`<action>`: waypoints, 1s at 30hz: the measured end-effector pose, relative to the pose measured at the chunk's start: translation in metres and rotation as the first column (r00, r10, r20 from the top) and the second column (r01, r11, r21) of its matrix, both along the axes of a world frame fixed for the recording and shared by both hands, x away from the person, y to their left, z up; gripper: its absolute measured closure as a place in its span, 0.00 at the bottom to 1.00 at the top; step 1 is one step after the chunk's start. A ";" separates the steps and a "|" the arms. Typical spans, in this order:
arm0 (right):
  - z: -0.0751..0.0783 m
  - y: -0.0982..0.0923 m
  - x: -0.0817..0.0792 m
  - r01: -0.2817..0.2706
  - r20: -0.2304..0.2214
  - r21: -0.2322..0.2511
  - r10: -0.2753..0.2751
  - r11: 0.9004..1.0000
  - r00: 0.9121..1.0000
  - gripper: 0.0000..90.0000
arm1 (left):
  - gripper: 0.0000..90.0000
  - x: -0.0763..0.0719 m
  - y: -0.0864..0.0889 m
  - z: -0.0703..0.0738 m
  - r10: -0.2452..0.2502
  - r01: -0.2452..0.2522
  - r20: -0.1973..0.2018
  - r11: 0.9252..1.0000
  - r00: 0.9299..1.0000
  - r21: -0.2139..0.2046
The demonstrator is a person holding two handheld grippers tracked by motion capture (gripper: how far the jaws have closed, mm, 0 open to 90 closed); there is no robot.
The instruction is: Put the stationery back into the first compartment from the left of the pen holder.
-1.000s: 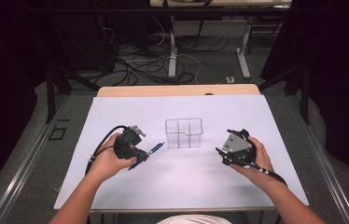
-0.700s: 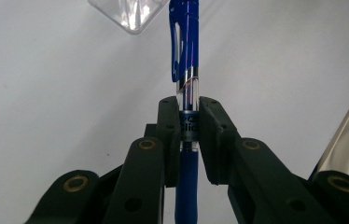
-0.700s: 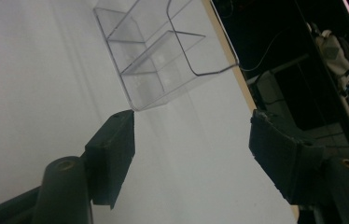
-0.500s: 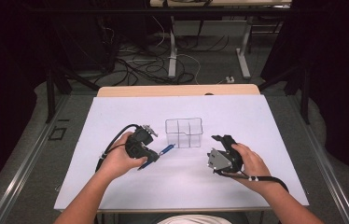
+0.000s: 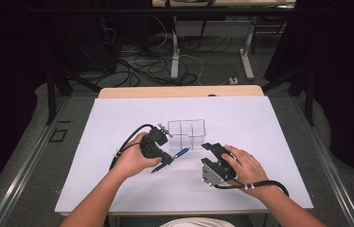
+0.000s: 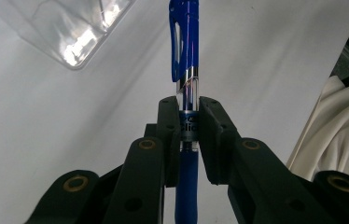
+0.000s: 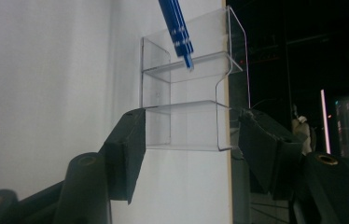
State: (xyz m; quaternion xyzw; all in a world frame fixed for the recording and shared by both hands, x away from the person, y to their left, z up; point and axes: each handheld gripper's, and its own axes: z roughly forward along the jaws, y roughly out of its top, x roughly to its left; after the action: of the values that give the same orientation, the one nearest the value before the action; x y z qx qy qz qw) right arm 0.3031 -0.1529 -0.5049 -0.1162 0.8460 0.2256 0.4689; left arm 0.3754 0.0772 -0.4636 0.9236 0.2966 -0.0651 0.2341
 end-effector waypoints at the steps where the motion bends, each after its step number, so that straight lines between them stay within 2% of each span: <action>1: 0.000 0.002 -0.002 0.010 0.009 -0.023 -0.010 1.000 1.000 0.48 | 0.88 0.001 -0.003 0.000 -0.008 0.008 0.000 1.000 1.000 0.006; 3: -0.001 0.005 -0.003 -0.008 0.028 -0.022 0.009 1.000 1.000 0.50 | 0.88 0.000 -0.007 -0.001 -0.005 0.005 -0.006 1.000 1.000 0.005; 7: -0.004 0.014 -0.003 -0.045 0.031 -0.051 0.047 0.998 0.998 0.54 | 0.88 0.001 -0.017 0.000 -0.025 0.025 -0.007 1.000 1.000 0.004; 13: -0.010 0.024 -0.001 -0.052 0.050 -0.117 0.058 0.992 0.997 0.58 | 0.88 0.001 -0.029 0.002 -0.042 0.042 -0.022 0.999 0.999 0.005; 14: -0.010 0.025 -0.001 -0.054 0.043 -0.130 0.060 0.990 0.997 0.59 | 0.88 0.001 -0.030 0.002 -0.041 0.041 -0.021 0.999 0.999 0.004; 15: -0.011 0.026 0.000 -0.064 0.058 -0.138 0.072 0.988 0.996 0.61 | 0.88 0.001 -0.032 0.003 -0.050 0.050 -0.024 0.999 0.998 0.005; 16: -0.011 0.027 0.000 -0.056 0.046 -0.160 0.064 0.986 0.997 0.62 | 0.88 0.001 -0.033 0.003 -0.046 0.046 -0.025 0.999 0.999 0.004; 17: -0.013 0.028 0.001 -0.071 0.059 -0.155 0.081 0.985 0.995 0.63 | 0.88 0.001 -0.034 0.003 -0.052 0.052 -0.024 0.999 0.998 0.006; 18: -0.013 0.030 0.001 -0.060 0.051 -0.186 0.071 0.981 0.996 0.64 | 0.88 0.001 -0.035 0.003 -0.056 0.056 -0.026 0.998 0.998 0.009; 19: -0.013 0.030 0.001 -0.060 0.051 -0.186 0.071 0.981 0.996 0.64 | 0.88 0.002 -0.035 0.003 -0.065 0.065 -0.022 0.998 0.998 0.010; 20: -0.013 0.031 0.001 -0.065 0.055 -0.202 0.077 0.977 0.996 0.65 | 0.88 0.002 -0.037 0.002 -0.052 0.052 -0.025 0.999 0.998 0.002; 22: -0.014 0.034 0.001 -0.065 0.057 -0.213 0.078 0.975 0.995 0.68 | 0.88 0.003 -0.037 0.003 -0.067 0.067 -0.025 0.998 0.997 0.009; 29: -0.015 0.044 0.005 -0.063 0.078 -0.257 0.086 0.964 0.993 0.76 | 0.88 0.004 -0.037 0.004 -0.052 0.052 -0.031 0.999 0.998 0.006; 30: -0.016 0.045 0.004 -0.054 0.076 -0.254 0.075 0.966 0.994 0.77 | 0.88 0.004 -0.037 0.004 -0.052 0.052 -0.032 0.999 0.998 0.007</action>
State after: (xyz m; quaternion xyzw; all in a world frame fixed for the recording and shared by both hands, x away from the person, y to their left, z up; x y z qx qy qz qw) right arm 0.3075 -0.1082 -0.5208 -0.2119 0.8428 0.1264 0.4783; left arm 0.3795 0.0401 -0.4601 0.9306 0.2765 -0.0849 0.2242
